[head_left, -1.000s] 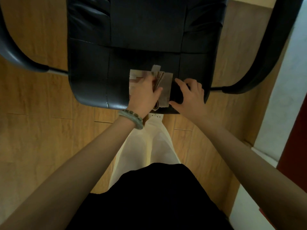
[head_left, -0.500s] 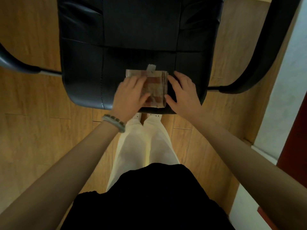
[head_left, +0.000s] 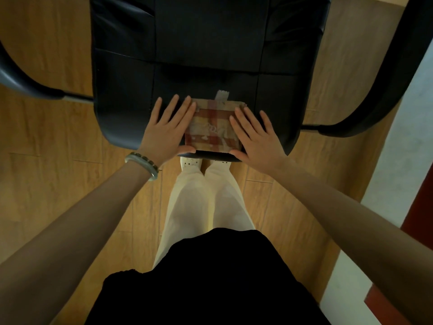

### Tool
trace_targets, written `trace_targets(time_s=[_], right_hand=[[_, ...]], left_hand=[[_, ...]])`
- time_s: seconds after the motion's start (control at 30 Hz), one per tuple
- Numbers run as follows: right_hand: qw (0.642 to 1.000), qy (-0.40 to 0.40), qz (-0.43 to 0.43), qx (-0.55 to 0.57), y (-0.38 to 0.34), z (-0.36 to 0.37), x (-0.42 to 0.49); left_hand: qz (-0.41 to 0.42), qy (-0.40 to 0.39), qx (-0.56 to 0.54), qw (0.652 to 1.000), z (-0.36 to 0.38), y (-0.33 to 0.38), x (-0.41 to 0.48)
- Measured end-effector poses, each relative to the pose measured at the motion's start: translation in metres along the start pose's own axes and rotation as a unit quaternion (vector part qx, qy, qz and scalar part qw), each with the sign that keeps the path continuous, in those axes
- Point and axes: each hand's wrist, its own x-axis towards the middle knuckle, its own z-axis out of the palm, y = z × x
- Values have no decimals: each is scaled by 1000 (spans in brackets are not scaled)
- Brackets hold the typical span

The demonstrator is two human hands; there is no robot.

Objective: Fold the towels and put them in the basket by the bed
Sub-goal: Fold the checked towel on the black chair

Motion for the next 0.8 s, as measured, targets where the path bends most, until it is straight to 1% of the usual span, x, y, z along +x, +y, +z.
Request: trace_targets(time_s=[0.1, 0.13, 0.17, 0.2, 0.23, 0.27, 0.3, 0.37, 0.43, 0.53, 0.57, 0.6, 0.73, 0.8], right_hand=[[999, 24, 5, 34, -1, 4, -2], [997, 48, 13, 63, -4, 4, -3], [991, 74, 37, 106, -8, 1, -4], [978, 99, 79, 164, -12, -3, -5], [957, 119, 133, 228, -17, -8, -6], [928, 129, 191, 294, -21, -11, -5], [893, 127, 249, 352, -24, -13, -3], [821, 95, 344, 446, -29, -16, 2], [764, 87, 390, 506, -31, -17, 7], [709, 92, 422, 557, -32, -21, 15], [699, 91, 426, 567, -32, -21, 16], [695, 90, 428, 570, -32, -21, 18], [690, 90, 432, 574, -31, -18, 23], [688, 84, 433, 577, -30, -19, 24]], left_hand=[[-3, 3, -23, 1000, 3, 0, 0], [-16, 7, -58, 998, 4, 3, -1], [-45, 9, -114, 992, 3, 6, -3], [-86, 10, -183, 979, 1, 10, -4], [-133, 13, -248, 959, 0, 15, -6], [-176, 27, -290, 940, -1, 19, -8], [-211, 45, -302, 928, -2, 23, -9], [-260, 80, -278, 921, -3, 31, -8], [-293, 108, -260, 914, -5, 37, -3], [-339, 117, -301, 883, -7, 41, 8], [-349, 111, -334, 868, -9, 43, 12], [-361, 104, -380, 845, -11, 46, 15], [-434, 51, -550, 712, -31, 55, 24], [-416, 0, -636, 650, -41, 53, 23]])
